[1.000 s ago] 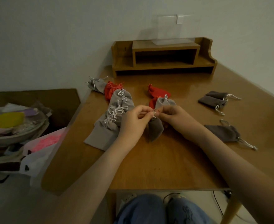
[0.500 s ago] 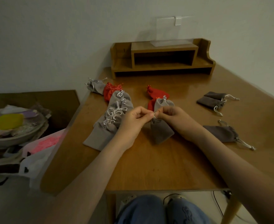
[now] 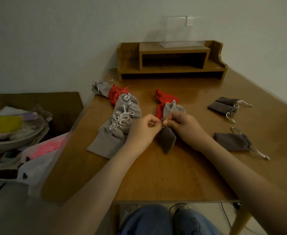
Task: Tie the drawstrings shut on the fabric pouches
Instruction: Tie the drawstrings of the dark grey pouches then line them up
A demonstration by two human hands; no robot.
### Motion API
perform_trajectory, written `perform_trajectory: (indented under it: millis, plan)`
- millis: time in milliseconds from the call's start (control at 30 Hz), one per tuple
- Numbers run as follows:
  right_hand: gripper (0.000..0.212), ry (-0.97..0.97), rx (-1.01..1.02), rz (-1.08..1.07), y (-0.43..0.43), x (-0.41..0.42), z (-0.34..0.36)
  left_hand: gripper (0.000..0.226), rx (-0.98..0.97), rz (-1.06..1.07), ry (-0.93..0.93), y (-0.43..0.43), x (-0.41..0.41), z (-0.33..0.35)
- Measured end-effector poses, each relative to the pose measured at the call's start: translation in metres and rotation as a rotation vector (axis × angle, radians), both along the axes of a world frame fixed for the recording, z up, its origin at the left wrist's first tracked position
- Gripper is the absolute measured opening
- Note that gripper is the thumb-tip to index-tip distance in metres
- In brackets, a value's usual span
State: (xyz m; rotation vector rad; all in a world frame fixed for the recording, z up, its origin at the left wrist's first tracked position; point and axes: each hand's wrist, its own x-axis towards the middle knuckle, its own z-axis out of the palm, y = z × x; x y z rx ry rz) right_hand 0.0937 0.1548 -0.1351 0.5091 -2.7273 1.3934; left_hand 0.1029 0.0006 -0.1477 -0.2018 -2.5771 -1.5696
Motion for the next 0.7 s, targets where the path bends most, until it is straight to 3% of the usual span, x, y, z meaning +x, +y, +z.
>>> perform_trajectory:
  millis: [267,467,700]
  plan:
    - [0.017,-0.007,-0.033,0.045,-0.003,0.001,-0.002,0.011,-0.165,0.087,0.264,0.004,0.01,0.001]
    - [0.016,-0.064,-0.189,0.063,-0.001,0.004,0.001,0.01,-0.207,0.073,0.324,0.007,0.011,0.003]
    - [0.015,-0.159,-0.153,0.07,-0.001,0.002,0.003,0.012,-0.256,0.057,0.362,0.006,0.01,0.0]
